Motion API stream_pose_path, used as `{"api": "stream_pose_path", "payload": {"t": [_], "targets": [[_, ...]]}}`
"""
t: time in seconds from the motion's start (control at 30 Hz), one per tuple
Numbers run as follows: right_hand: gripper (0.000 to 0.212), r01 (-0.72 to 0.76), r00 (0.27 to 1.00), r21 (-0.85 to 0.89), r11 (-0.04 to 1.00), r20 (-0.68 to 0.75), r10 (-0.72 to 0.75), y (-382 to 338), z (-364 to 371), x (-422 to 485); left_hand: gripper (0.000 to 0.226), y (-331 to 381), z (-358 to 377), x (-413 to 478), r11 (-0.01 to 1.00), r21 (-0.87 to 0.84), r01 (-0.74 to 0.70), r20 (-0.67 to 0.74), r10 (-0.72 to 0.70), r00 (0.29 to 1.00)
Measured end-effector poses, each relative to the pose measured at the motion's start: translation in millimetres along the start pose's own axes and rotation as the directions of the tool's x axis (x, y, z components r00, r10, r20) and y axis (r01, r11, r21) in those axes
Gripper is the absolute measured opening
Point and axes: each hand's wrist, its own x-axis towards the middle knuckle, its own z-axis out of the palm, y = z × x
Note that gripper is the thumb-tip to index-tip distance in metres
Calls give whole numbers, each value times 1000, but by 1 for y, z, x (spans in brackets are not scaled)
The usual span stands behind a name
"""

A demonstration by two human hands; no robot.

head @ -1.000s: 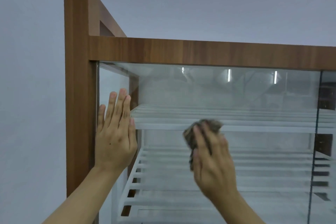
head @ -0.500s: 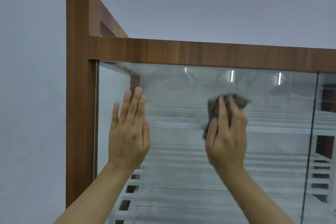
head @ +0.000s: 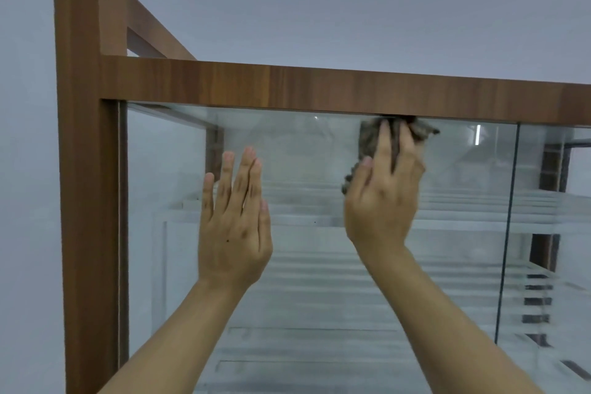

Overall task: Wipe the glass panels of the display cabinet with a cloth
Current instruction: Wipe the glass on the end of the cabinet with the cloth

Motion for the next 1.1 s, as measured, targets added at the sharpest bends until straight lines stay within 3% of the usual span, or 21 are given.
{"api": "stream_pose_path", "payload": {"t": [0.03,0.1,0.17,0.2,0.27,0.37,0.43,0.5,0.57,0.63,0.73,0.87,0.93,1.03,1.1], "targets": [[47,-3,1000,21,1000,-3,3,-13,6,2,57,0,0,0,1000,2,1,3,-1,1000],[49,195,973,45,980,120,-199,-20,8,-31,57,-1,-1,0,1000,1,1,0,-1,1000],[50,429,863,49,902,273,-426,-2,-9,-78,57,-2,-2,0,1000,2,-5,1,5,1000],[50,471,834,46,881,302,-462,14,-21,-91,57,-2,-2,0,1000,1,-7,1,7,1000],[50,426,869,26,904,265,-418,41,-33,-88,57,0,-1,0,1000,6,3,2,-3,1000],[49,181,978,-12,983,111,-178,36,-21,-33,59,2,-1,-1,1000,16,15,0,-15,1000],[49,51,998,6,999,33,-51,6,-3,-2,58,1,-1,-1,1000,20,8,-1,-8,1000],[51,123,988,42,992,89,-126,-16,5,-11,57,0,-1,0,1000,22,4,-6,-4,1000],[53,326,911,74,942,241,-334,-9,-2,-53,57,-1,-2,0,1000,19,3,-9,-3,1000],[52,435,852,66,898,293,-434,20,-24,-85,58,-1,-2,0,1000,17,3,-8,-2,1000],[48,301,937,22,953,179,-300,45,-31,-70,59,2,-1,-1,999,29,23,-8,-22,1000],[47,49,999,20,999,12,-49,-7,2,-7,59,1,-1,0,999,35,13,3,-13,1000],[48,165,983,74,984,71,-170,-24,9,-23,59,-1,-1,-1,1000,31,2,-4,-2,1000],[50,429,869,93,898,228,-439,3,-11,-86,59,-2,-1,0,1000,24,-3,-7,4,1000],[47,447,868,54,893,213,-448,35,-31,-100,59,-2,0,-1,1000,26,-2,-7,2,1000]]}}
